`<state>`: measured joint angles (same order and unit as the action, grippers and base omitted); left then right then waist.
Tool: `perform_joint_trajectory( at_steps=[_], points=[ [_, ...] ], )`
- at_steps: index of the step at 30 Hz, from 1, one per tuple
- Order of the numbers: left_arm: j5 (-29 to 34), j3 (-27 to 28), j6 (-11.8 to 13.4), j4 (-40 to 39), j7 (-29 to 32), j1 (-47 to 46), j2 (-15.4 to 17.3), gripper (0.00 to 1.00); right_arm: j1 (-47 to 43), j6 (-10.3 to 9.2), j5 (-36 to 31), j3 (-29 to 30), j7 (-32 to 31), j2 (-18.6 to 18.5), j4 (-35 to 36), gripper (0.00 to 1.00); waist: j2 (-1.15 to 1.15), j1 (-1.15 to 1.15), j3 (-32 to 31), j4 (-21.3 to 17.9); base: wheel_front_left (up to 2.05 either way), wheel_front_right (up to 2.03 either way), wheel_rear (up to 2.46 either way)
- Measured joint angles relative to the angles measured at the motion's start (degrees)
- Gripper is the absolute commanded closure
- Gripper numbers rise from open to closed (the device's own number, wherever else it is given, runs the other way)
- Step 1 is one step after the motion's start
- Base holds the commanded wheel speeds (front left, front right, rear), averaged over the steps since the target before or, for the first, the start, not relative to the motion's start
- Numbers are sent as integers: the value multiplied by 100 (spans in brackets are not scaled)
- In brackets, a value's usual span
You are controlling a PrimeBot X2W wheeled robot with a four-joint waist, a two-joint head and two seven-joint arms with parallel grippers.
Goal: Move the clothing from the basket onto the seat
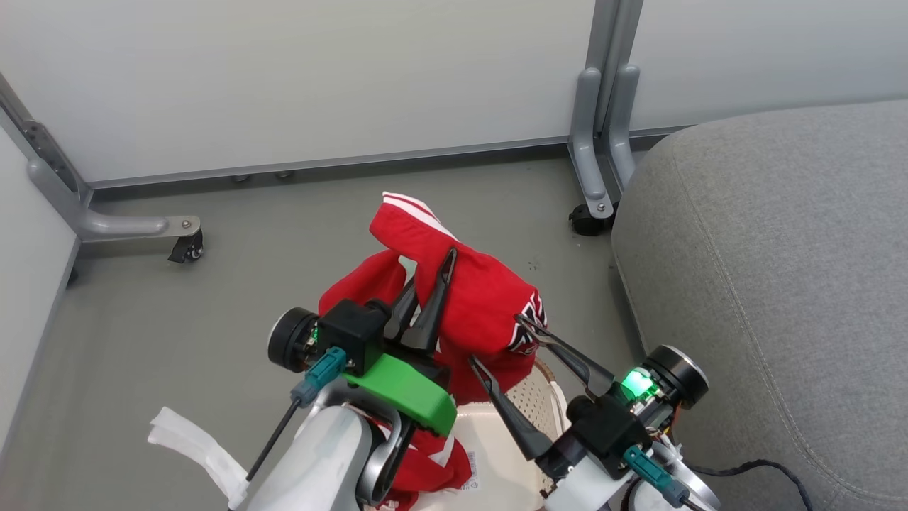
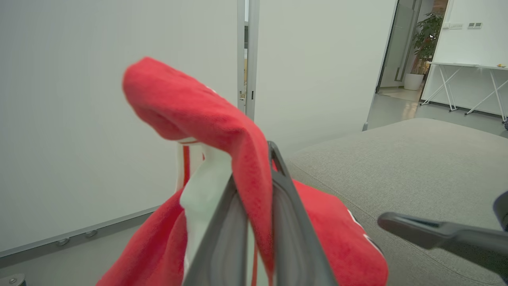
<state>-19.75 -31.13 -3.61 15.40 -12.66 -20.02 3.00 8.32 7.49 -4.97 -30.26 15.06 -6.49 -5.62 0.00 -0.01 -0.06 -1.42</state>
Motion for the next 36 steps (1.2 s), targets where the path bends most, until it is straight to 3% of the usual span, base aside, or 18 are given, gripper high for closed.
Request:
perform_joint_trajectory(
  at_steps=[14, 15, 16, 17, 34, 35, 36],
  points=[
    [-305, -693, -25, -381, 495, -36, -11, 100, 64, 0, -191, 705, 0, 192, -746, 0, 0, 0, 99, 70, 0, 0, 0],
    [-321, -723, -27, -392, 503, -35, -11, 100, 64, 0, -159, 705, 0, 197, -815, 5, 0, 0, 107, 74, 0, 0, 0],
    [-339, -738, -36, -402, 504, -35, -12, 100, 65, 1, -156, 683, 1, 196, -861, 79, 0, 0, 113, 76, 0, 0, 0],
    [-343, -754, -42, -413, 512, -35, -11, 100, 73, 1, -109, 632, 1, 194, -921, 100, 0, 0, 122, 77, 0, 0, 0],
    [-327, -902, -133, -231, 331, -51, 145, 100, 98, 0, 922, 853, 0, 165, -641, 100, 0, 0, 385, 95, 0, 0, 0],
    [-341, -894, -126, -224, 300, -52, 145, 60, 83, 1, 937, 884, 0, 167, -636, 100, 0, 1, 391, 102, 0, 0, 0],
    [-341, -893, -116, -214, 294, -52, 146, 0, 67, 1, 944, 916, 0, 172, -633, 100, 0, 0, 395, 107, 0, 0, 0]
  ],
)
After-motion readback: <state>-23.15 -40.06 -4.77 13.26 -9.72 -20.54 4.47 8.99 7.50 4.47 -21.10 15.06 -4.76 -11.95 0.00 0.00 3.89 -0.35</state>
